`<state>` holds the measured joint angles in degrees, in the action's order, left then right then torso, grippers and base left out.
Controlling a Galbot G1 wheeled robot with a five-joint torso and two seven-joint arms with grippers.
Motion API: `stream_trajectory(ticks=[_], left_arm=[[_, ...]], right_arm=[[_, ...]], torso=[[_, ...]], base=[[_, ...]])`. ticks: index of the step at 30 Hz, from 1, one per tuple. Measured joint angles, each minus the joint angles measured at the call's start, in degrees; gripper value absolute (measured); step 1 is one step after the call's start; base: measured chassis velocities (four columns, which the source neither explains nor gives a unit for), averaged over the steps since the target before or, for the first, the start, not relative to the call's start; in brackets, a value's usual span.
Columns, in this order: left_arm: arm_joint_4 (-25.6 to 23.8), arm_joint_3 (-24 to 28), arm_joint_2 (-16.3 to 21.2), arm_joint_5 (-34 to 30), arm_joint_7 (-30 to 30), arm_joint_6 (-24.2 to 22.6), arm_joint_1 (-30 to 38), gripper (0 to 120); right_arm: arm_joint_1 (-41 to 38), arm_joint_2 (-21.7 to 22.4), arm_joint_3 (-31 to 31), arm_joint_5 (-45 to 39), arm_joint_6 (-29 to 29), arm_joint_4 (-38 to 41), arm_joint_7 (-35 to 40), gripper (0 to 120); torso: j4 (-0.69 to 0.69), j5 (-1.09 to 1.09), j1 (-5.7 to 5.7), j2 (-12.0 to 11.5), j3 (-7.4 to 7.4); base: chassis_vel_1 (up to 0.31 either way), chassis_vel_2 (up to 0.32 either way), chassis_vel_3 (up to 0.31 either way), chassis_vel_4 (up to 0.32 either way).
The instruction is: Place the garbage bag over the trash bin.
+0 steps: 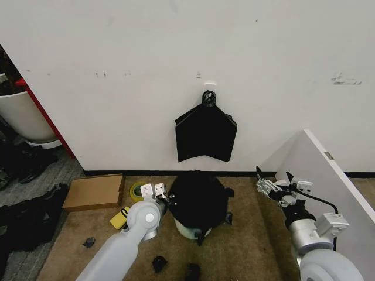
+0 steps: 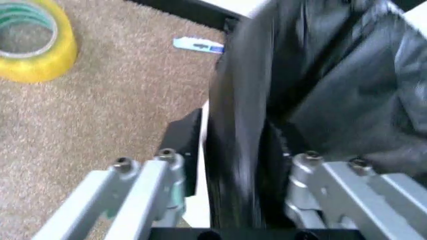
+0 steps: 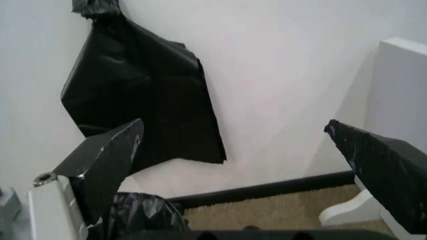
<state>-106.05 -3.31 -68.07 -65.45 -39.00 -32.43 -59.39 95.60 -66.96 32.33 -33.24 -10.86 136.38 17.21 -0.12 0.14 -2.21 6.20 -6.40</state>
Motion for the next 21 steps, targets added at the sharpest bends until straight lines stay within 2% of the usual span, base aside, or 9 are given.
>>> stream_trajectory(ticks=[8, 9, 11, 13, 15, 16, 17, 20, 21], left_arm=[[-2.4, -1.2, 2.2, 2.2, 2.8, 0.4, -2.6, 62], [-4.6, -1.7, 3.0, 3.8, 4.2, 0.5, -4.4, 71], [-4.9, -1.8, 3.2, 4.1, 4.4, 0.5, -4.7, 73], [-7.0, -2.4, 3.9, 6.9, 6.1, 1.7, -6.9, 81], [-9.2, -2.8, 4.3, 17.2, 10.9, 7.1, -11.1, 91], [-9.3, -2.8, 4.3, 17.8, 11.1, 7.4, -11.3, 91], [-10.6, -2.9, 3.6, 26.7, 14.6, 13.8, -14.9, 97], [-12.5, -3.2, 2.8, 31.1, 16.5, 18.1, -18.2, 100], [-14.3, -3.8, 2.3, 33.1, 17.4, 20.6, -20.6, 100]], right_arm=[[1.2, -1.0, 0.0, -0.2, 0.3, 0.0, -0.6, 100], [1.3, -1.2, 0.0, -0.2, 1.0, 0.0, -1.1, 100], [1.4, -1.3, 0.0, -0.2, 1.2, 0.0, -1.2, 100], [1.5, -1.6, 0.1, -0.2, 2.4, -0.1, -2.2, 100], [1.5, -2.7, 0.6, 2.1, 4.1, -1.4, -3.4, 100], [1.4, -2.8, 0.7, 2.4, 4.2, -1.6, -3.6, 100], [1.3, -4.4, 1.5, 5.2, 6.0, -4.0, -5.0, 100], [1.3, -6.1, 1.6, 8.0, 9.1, -6.3, -5.8, 100], [1.6, -7.3, 1.6, 10.9, 12.1, -8.0, -6.4, 100]], torso=[[0.01, 0.00, 0.00, 0.0, 0.00], [0.00, 0.00, 0.00, 0.0, 0.00], [0.01, 0.00, 0.00, 0.0, 0.00], [0.00, 0.00, 0.00, 0.0, 0.00], [0.01, -0.01, 0.00, 0.0, 0.00], [0.01, -0.01, 0.00, 0.0, 0.00], [0.02, 0.00, 0.00, 0.0, 0.00], [0.01, 0.00, 0.00, 0.0, 0.00], [0.00, 0.00, 0.00, 0.0, 0.01]], base=[[0.000, 0.000, 0.000, 0.000], [0.000, 0.000, 0.000, 0.000], [0.000, 0.000, 0.000, 0.000], [0.000, 0.000, 0.000, 0.000], [0.000, 0.000, 0.000, 0.000], [0.000, 0.000, 0.000, 0.000], [0.000, 0.000, 0.000, 0.000], [0.000, 0.000, 0.000, 0.000], [0.000, 0.000, 0.000, 0.000]])
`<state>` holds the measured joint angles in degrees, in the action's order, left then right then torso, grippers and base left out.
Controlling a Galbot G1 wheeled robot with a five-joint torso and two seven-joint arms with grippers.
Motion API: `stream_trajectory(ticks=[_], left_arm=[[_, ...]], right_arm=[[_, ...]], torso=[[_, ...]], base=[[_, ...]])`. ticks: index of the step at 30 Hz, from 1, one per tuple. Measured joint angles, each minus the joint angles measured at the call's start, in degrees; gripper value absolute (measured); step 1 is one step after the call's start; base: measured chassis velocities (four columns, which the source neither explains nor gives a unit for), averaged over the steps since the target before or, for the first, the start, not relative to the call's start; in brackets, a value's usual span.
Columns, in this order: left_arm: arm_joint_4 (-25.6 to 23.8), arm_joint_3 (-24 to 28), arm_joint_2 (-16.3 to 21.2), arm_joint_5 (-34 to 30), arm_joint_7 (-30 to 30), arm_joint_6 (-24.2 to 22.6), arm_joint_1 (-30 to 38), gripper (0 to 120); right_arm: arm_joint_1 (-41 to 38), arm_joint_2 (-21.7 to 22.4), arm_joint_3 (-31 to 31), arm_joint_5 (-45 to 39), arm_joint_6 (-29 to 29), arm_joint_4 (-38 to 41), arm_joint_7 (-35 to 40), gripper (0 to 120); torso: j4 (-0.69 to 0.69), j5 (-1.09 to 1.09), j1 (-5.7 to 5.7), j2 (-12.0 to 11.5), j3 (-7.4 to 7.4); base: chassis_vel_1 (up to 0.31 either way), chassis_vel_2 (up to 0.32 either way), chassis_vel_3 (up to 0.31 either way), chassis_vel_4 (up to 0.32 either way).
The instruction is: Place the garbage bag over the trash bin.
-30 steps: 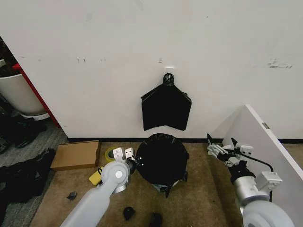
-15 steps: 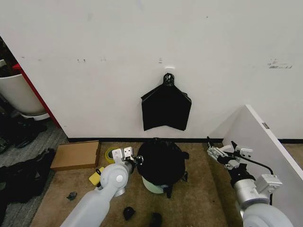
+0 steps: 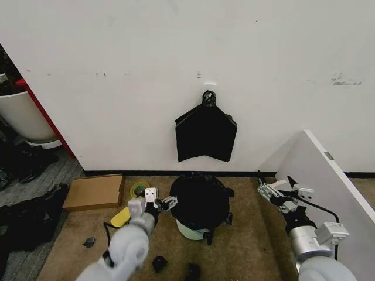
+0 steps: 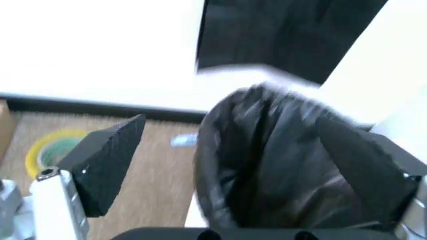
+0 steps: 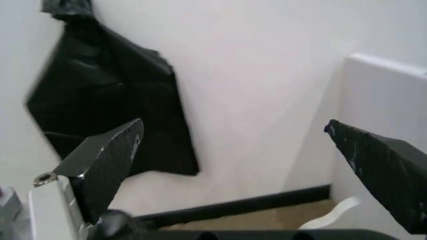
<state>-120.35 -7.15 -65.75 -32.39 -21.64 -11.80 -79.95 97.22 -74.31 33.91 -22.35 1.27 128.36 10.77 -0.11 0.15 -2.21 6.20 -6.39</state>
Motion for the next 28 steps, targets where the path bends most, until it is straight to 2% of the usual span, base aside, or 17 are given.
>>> stream_trajectory(ticks=[2, 4, 6, 7, 8, 10, 12, 16, 20, 28], left_arm=[[-1.8, -1.3, -0.7, 3.2, 0.9, 3.1, -2.9, 100], [-3.7, -3.8, -2.1, 10.0, 2.3, 8.2, -7.5, 100], [-4.2, -5.8, -3.5, 16.7, 3.3, 13.4, -11.4, 100], [-4.2, -5.8, -3.5, 16.7, 3.3, 13.4, -11.4, 100], [-4.2, -6.6, -4.1, 19.4, 3.6, 15.6, -12.8, 100], [-2.9, -9.5, -5.9, 28.5, 4.2, 23.5, -16.5, 100], [-2.1, -11.4, -6.9, 33.0, 4.4, 28.3, -19.1, 100], [-3.8, -13.2, -7.7, 34.8, 4.8, 33.1, -23.3, 100], [-5.7, -14.6, -8.7, 39.7, 4.2, 38.0, -26.4, 100], [-9.8, -13.6, -8.4, 36.8, 5.5, 37.7, -29.4, 100]], right_arm=[[0.5, -1.6, 0.2, 3.9, 3.3, -1.7, -1.0, 100], [1.9, -3.8, 0.6, 7.9, 7.8, -3.3, -2.3, 100], [3.4, -4.8, 0.8, 9.0, 10.3, -3.5, -2.8, 100], [3.4, -4.8, 0.8, 9.0, 10.3, -3.5, -2.8, 100], [4.2, -5.1, 0.8, 9.4, 11.2, -3.4, -3.1, 100], [6.5, -5.5, 0.9, 11.4, 14.7, -3.3, -4.0, 100], [7.9, -6.0, 1.1, 13.8, 17.8, -3.3, -4.5, 100], [9.8, -7.2, 1.2, 16.4, 22.7, -3.2, -5.4, 100], [11.4, -8.4, 1.2, 17.1, 26.1, -2.5, -5.7, 100], [12.8, -9.7, 0.8, 18.1, 27.1, -1.4, -6.4, 100]], torso=[[0.00, 0.01, 0.00, 0.0, 0.00], [0.00, 0.00, 0.00, 0.0, 0.00], [0.01, 0.00, 0.00, 0.0, 0.00], [0.01, 0.00, 0.00, 0.0, 0.00], [0.01, -0.01, 0.00, 0.0, 0.00], [0.00, 0.00, 0.00, 0.0, 0.00], [0.00, -0.02, 0.00, 0.0, 0.00], [0.01, -0.01, 0.00, 0.0, 0.00], [0.00, 0.00, 0.00, 0.0, 0.00], [0.00, 0.00, 0.00, 0.0, 0.00]], base=[[0.000, 0.000, 0.000, 0.000], [0.000, 0.000, 0.000, 0.000], [0.000, 0.000, 0.000, 0.000], [0.000, 0.000, 0.000, 0.000], [0.000, 0.000, 0.000, 0.000], [0.000, 0.000, 0.000, 0.000], [0.000, 0.000, 0.000, 0.000], [0.000, 0.000, 0.000, 0.000], [0.000, 0.000, 0.000, 0.000], [0.000, 0.000, 0.000, 0.000]])
